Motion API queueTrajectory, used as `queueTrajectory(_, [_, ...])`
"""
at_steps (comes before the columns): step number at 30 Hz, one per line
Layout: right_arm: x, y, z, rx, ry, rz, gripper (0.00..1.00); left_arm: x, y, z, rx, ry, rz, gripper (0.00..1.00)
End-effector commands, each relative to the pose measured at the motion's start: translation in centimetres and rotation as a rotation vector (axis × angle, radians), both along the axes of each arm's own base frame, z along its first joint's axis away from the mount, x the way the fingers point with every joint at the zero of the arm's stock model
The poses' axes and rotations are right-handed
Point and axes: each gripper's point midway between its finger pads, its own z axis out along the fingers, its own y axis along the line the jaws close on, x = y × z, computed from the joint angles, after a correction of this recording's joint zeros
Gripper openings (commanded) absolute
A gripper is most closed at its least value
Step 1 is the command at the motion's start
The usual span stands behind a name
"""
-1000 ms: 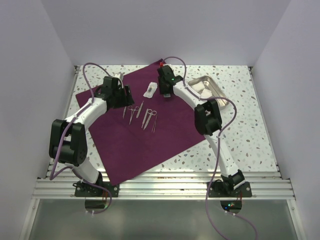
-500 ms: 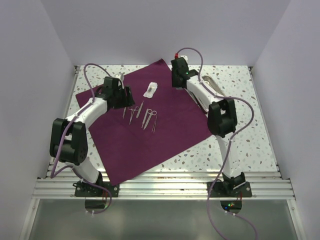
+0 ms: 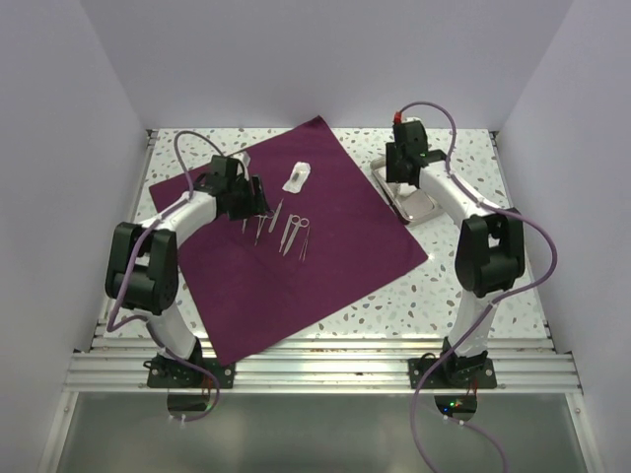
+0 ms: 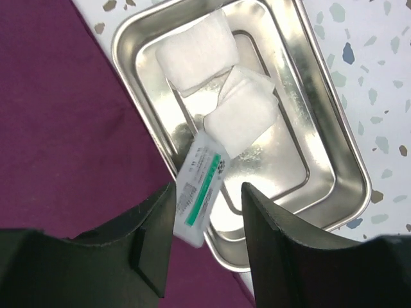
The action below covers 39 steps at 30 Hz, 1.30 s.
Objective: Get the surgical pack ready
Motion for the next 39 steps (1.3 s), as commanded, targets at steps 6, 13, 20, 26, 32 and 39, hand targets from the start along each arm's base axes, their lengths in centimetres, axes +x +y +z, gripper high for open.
queueTrajectory(6, [0.4, -3.1, -2.5, -0.052, 0.06, 0.021, 0.56, 3.8, -1.5, 2.5, -0.031, -0.11, -0.047, 0.66])
queueTrajectory(13, [-0.4, -2.0, 0.2, 0.076, 0.049, -0.054, 0.72, 7.4, -5.0, 6.2, 0.088, -0.284, -0.139, 0.72])
queueTrajectory(20, [-2.8, 1.3, 3.2, 0.321, 0.046, -0.072, 0.77, 10.8, -7.5, 5.0, 0.2, -0.331, -0.235, 0.73])
queueTrajectory(26, [-5.8, 3.5, 3.5, 0.393, 0.073, -0.035, 0.82, 13.5, -8.7, 2.2, 0.356, -0.393, -0.277, 0.73])
queueTrajectory(32, [-8.2, 2.8, 2.8, 0.371, 0.087, -0.009, 0.84, 15.8, -9.6, 0.0, 0.385, -0.417, -0.296, 0.73])
queueTrajectory(39, [-9.2, 2.5, 2.2, 0.348, 0.098, 0.01, 0.85, 16.7, -9.4, -1.1, 0.405, -0.412, -0.269, 0.73])
